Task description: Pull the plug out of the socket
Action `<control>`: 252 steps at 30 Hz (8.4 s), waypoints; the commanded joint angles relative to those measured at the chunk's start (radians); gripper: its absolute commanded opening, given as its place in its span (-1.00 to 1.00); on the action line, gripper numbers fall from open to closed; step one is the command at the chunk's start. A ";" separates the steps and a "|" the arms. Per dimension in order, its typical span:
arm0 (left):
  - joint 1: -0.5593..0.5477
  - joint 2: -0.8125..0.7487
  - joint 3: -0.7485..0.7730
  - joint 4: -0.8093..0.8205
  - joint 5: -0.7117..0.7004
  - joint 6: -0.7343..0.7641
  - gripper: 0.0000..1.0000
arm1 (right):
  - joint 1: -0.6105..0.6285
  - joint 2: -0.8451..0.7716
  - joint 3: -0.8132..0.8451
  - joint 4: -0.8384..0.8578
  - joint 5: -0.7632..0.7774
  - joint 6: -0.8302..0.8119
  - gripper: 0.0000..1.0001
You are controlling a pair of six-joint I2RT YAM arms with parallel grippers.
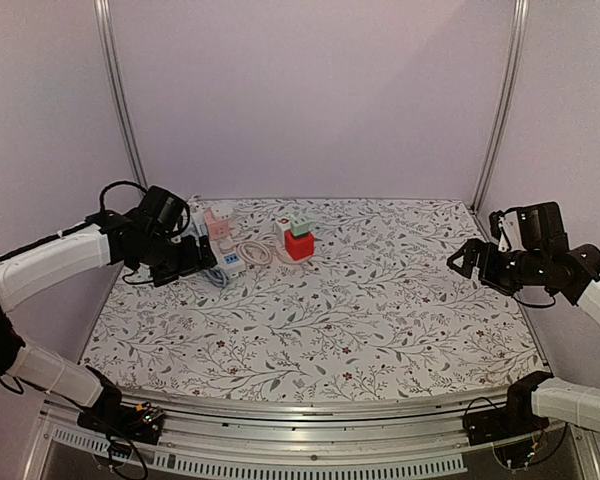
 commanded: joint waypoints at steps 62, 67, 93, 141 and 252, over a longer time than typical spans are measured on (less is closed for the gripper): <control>0.085 0.520 0.087 0.287 0.104 -0.041 -0.93 | 0.005 0.106 -0.004 0.176 0.075 -0.068 0.96; 0.084 0.455 0.026 0.307 0.111 -0.017 -1.00 | 0.011 0.112 -0.007 0.203 0.065 -0.089 0.95; -0.117 0.069 -0.260 0.294 0.275 0.087 -1.00 | 0.253 0.131 0.052 0.167 0.204 -0.045 0.90; -0.888 0.293 0.105 0.216 -0.282 -0.096 0.82 | 0.490 -0.101 0.013 -0.031 0.415 0.102 0.84; -0.446 0.032 -0.361 0.389 0.232 -0.104 0.37 | 0.801 1.045 0.490 0.254 0.332 -0.124 -0.05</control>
